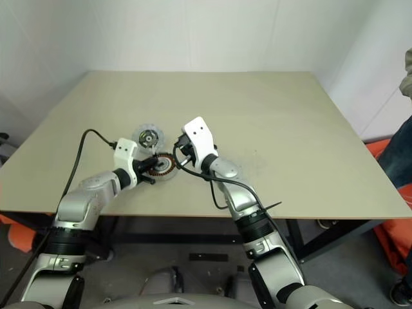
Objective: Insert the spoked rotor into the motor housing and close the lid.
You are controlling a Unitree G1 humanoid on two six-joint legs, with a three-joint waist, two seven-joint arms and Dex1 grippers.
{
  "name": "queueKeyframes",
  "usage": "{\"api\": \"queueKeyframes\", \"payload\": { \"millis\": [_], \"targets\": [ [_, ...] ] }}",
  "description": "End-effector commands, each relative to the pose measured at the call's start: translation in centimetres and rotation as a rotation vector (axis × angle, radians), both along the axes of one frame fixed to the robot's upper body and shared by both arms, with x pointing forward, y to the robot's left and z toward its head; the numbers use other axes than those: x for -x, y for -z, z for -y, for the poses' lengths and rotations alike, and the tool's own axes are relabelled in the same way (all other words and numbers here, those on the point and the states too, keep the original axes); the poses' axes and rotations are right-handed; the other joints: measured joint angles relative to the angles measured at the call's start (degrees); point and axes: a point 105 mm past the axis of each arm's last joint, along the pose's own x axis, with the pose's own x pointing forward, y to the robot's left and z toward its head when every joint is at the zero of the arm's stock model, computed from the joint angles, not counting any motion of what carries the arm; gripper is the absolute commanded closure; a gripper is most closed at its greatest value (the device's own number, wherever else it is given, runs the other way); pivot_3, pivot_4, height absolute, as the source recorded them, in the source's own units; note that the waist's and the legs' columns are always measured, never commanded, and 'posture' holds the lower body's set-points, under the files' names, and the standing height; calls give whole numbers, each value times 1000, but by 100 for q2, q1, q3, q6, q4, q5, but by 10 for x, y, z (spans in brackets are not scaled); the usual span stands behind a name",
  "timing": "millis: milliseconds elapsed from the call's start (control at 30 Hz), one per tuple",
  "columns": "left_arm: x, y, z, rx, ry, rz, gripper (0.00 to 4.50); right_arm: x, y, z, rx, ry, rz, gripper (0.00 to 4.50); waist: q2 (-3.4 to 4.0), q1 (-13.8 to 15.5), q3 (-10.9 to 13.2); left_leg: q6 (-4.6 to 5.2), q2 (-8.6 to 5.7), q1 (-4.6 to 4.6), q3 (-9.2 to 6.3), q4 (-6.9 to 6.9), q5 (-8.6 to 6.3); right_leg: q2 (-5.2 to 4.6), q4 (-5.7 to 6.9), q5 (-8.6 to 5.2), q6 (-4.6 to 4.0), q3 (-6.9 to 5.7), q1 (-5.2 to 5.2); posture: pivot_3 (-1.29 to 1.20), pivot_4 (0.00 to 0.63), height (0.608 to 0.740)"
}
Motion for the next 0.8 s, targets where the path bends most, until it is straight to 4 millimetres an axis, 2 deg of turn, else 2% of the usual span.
{"api": "queueKeyframes", "payload": {
  "millis": [33, 333, 500, 567, 700, 800],
  "targets": [
    [-8, -21, 0, 1, -3, 81, 4472, 2, -17, -2, -46, -6, 45, 4500, 0, 4, 0, 0, 0, 0, 0, 0, 0, 0, 0, 0, 0, 0, 0, 0, 0, 740],
    [-7, -21, 6, 7, 32, 82, 4472, 2, -16, -2, -47, -6, 43, 4500, 0, -2, 0, 0, 0, 0, 0, -2, 0, 0, 0, 0, 0, 0, -1, 0, 0, 740],
    [-5, -32, 5, 53, 2, 150, 4472, 2, -15, -2, -43, -9, 40, 4500, 0, -2, 0, 0, 0, 0, 0, -2, 0, 0, -1, 0, 0, 0, -1, 0, 0, 740],
    [-1, -30, 6, 58, -5, 161, 4472, 2, -14, -2, -41, -12, 39, 4500, 0, -2, 0, 0, 0, -1, 0, -2, 0, 0, -1, 0, 0, 0, -1, 0, 0, 740],
    [11, -11, 12, 51, 20, 91, 4472, 3, -14, -4, -40, -20, 39, 4500, 0, -8, 0, 0, 0, 0, 0, -6, 0, 0, -2, -1, -1, 0, -2, 0, 0, 740],
    [12, -15, 13, 61, 14, 109, 4472, 2, -14, -5, -39, -25, 37, 4500, 0, -5, 0, -1, 0, 0, 0, -8, 1, 0, -1, -1, -2, 0, -5, 0, 0, 740]
  ]
}}
